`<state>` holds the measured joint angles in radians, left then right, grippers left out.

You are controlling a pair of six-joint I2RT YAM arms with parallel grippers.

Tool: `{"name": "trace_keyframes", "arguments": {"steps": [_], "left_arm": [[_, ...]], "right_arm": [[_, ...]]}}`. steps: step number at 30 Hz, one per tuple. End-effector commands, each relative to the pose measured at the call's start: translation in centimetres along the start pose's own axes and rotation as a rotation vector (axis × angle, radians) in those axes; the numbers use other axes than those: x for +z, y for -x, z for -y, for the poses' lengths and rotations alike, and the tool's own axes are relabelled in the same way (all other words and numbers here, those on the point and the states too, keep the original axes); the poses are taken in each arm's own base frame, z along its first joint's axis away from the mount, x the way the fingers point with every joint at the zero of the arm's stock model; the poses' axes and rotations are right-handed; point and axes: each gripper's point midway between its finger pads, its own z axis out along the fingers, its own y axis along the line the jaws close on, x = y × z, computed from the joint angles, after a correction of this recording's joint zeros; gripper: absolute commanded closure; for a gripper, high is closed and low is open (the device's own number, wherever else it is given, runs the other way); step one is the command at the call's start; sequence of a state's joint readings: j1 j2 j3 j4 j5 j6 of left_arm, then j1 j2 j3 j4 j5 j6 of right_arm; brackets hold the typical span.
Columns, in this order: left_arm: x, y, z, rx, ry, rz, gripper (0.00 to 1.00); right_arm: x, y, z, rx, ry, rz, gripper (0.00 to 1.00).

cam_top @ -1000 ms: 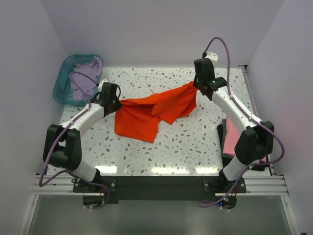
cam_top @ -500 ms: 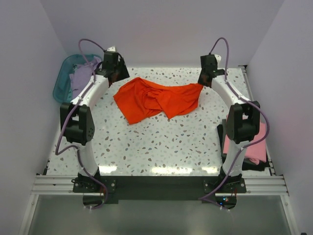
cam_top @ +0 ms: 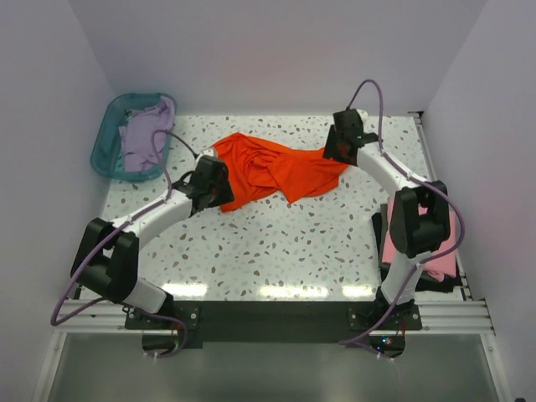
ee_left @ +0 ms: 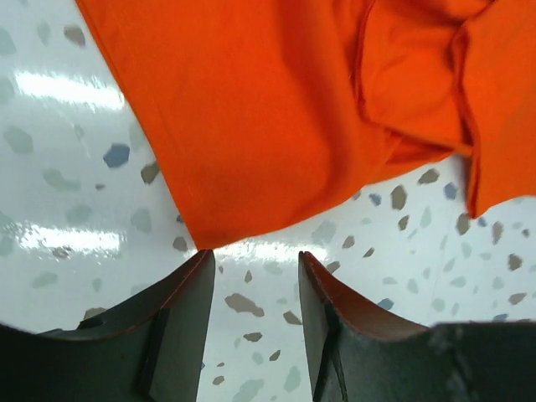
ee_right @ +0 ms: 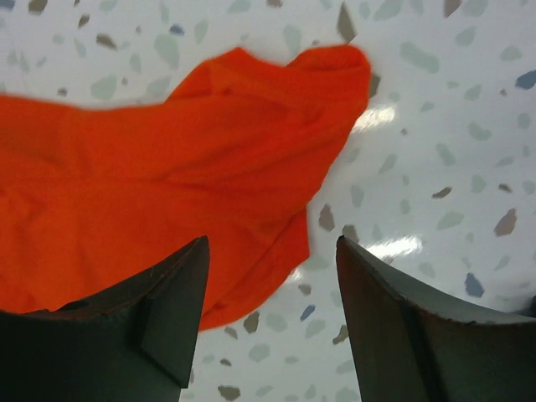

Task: Fold and stack the t-shirts
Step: Flatten the tshirt out

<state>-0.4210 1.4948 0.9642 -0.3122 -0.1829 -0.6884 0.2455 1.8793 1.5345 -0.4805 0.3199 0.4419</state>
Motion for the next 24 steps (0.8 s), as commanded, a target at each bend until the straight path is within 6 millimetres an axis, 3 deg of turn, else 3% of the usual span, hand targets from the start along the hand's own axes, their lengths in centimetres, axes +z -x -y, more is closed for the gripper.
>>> {"name": "trace_keyframes", "arguments": {"steps": [1, 5, 9, 13, 16, 24], "left_arm": [[0.6, -1.8, -0.5, -0.074, 0.0, 0.027, 0.5], [1.5, -2.7, -0.8, -0.066, 0.005, 0.007, 0.4], [2.6, -2.5, -1.0, -0.069, 0.036, 0.018, 0.37], [3.6, -1.8, -1.3, -0.068, 0.08, 0.041, 0.37], [4.3, -1.7, -1.6, -0.067, 0.11, 0.043, 0.39], [4.8, -0.7, -1.3, -0.07, 0.126, 0.065, 0.62]], "right_arm": [[-3.9, -2.5, -4.5, -0.043, 0.129, 0.033, 0.36], [-5.7, -6.8, -7.9, -0.105, 0.207, 0.006, 0.4], [-6.5, -10.3, -10.3, -0.167, 0.247, -0.022, 0.44], [-5.4, -12.8, -12.0, -0.227, 0.235, -0.05, 0.46], [-4.7, -13.0, -12.8, -0.236, 0.235, -0.048, 0.47], [-2.0, -15.8, -13.7, -0.276, 0.215, -0.112, 0.5]]}}
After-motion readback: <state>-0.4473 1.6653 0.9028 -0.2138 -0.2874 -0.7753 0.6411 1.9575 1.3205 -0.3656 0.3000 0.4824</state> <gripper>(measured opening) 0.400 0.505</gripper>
